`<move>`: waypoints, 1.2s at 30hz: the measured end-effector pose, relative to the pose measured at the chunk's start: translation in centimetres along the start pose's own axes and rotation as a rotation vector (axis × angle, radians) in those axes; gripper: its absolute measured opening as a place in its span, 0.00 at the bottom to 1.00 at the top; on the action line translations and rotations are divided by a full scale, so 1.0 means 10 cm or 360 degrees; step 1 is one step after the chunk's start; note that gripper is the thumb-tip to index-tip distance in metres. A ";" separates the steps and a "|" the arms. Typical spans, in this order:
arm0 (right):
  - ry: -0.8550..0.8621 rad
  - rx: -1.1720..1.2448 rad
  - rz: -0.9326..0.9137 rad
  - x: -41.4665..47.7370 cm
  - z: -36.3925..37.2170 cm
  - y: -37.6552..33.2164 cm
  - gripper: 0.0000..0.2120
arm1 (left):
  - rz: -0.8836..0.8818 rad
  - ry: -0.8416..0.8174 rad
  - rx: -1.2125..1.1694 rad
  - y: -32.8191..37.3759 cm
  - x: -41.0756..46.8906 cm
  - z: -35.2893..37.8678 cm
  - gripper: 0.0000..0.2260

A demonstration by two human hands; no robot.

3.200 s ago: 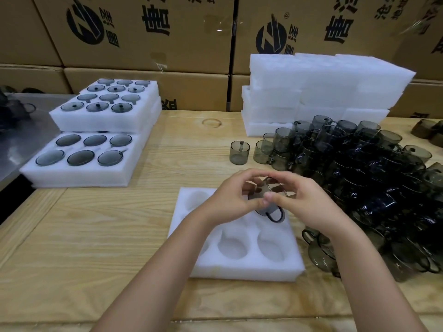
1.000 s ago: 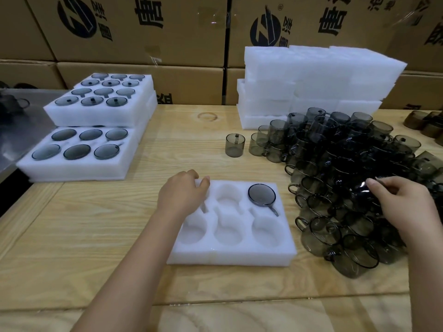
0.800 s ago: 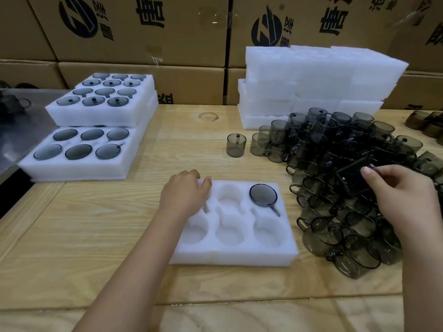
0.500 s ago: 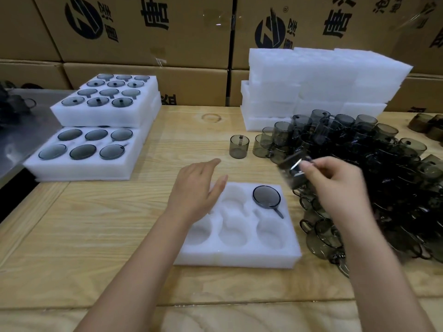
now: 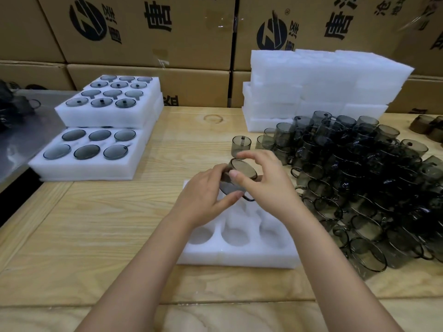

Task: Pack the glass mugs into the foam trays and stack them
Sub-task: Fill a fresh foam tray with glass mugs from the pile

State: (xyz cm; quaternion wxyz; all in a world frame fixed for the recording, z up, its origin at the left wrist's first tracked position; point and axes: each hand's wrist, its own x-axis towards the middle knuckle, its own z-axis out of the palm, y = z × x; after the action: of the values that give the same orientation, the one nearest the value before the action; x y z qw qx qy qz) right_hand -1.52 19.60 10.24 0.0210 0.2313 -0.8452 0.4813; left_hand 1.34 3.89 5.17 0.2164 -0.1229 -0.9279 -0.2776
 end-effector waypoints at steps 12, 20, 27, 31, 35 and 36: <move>-0.0143 -0.0234 0.0039 0.09 -0.01 0.23 0.23 | -0.0447 -0.0149 -0.0631 -0.12 0.01 -0.03 0.25; -0.0382 -0.0553 -0.0187 0.09 0.20 0.28 0.19 | -0.0334 -0.0285 -0.0387 -0.11 0.02 -0.01 0.30; -0.0512 -0.0898 -0.0247 -0.01 0.29 0.46 0.28 | -0.0029 -0.0559 0.0233 -0.08 0.04 0.07 0.31; -0.0708 -0.1161 -0.0207 0.01 0.36 0.50 0.32 | -0.0049 -0.0730 0.0363 -0.09 0.06 0.07 0.30; -0.0701 -0.1208 -0.0180 0.00 0.36 0.48 0.32 | -0.0064 -0.0739 0.0390 -0.08 0.08 0.07 0.28; -0.0676 -0.1217 -0.0182 -0.01 0.36 0.47 0.32 | -0.0060 -0.0725 0.0395 -0.07 0.08 0.07 0.26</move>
State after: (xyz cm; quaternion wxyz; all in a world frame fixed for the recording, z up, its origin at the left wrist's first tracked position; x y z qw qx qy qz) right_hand -2.69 18.72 4.55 -0.0425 0.3471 -0.9340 0.0736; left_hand 0.12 3.80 4.67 0.0100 -0.1374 -0.9818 -0.1306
